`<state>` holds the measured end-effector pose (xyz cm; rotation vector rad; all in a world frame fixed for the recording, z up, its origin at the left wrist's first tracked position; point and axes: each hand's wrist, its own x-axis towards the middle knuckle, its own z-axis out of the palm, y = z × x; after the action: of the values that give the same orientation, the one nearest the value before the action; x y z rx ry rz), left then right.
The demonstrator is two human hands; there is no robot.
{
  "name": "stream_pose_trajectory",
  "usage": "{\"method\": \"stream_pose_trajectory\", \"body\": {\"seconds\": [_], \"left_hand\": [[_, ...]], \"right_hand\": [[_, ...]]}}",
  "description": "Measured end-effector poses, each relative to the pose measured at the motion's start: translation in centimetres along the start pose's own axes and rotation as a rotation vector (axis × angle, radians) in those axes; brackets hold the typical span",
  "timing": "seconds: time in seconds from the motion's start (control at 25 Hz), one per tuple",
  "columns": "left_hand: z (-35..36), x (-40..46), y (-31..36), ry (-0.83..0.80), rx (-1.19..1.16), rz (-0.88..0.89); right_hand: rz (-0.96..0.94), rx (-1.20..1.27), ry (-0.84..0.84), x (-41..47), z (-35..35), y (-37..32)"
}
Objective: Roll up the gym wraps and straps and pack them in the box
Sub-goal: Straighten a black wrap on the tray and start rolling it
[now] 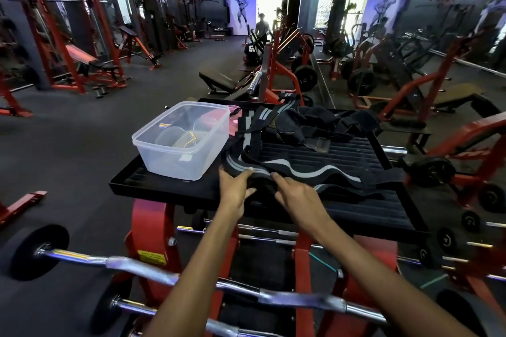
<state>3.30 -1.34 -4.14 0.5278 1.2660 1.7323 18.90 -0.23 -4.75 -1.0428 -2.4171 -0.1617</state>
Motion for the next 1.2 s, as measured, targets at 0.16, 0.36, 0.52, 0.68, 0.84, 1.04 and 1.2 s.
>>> {"method": "stream_pose_trajectory", "body": {"seconds": [0.16, 0.36, 0.52, 0.68, 0.84, 1.04, 1.2], "left_hand": [[-0.1, 2.2, -0.4, 0.15, 0.072, 0.067], [-0.1, 3.5, -0.4, 0.192, -0.015, 0.055], [1.1, 4.5, 0.2, 0.112, -0.021, 0.04], [2.0, 5.6, 1.0, -0.147, 0.078, 0.045], [1.1, 6.8, 0.6, -0.378, 0.176, -0.049], [1.1, 7.9, 0.4, -0.508, 0.146, -0.073], [3.2, 8.2, 1.7, -0.554, 0.235, 0.032]], "right_hand": [[0.162, -0.062, -0.189, -1.3, -0.6, 1.0], [0.344, -0.145, -0.221, -2.2, -4.0, 2.4], [0.209, -0.133, -0.262, -1.9, -6.1, -1.8], [0.207, 0.075, -0.578, -1.1, -5.1, -4.3], [0.523, 0.624, 0.04, 2.4, -3.3, -1.5], [0.739, 1.017, 0.117, 8.1, -2.3, 3.0], [0.735, 1.332, 0.037, 11.1, -0.8, 3.6]]}}
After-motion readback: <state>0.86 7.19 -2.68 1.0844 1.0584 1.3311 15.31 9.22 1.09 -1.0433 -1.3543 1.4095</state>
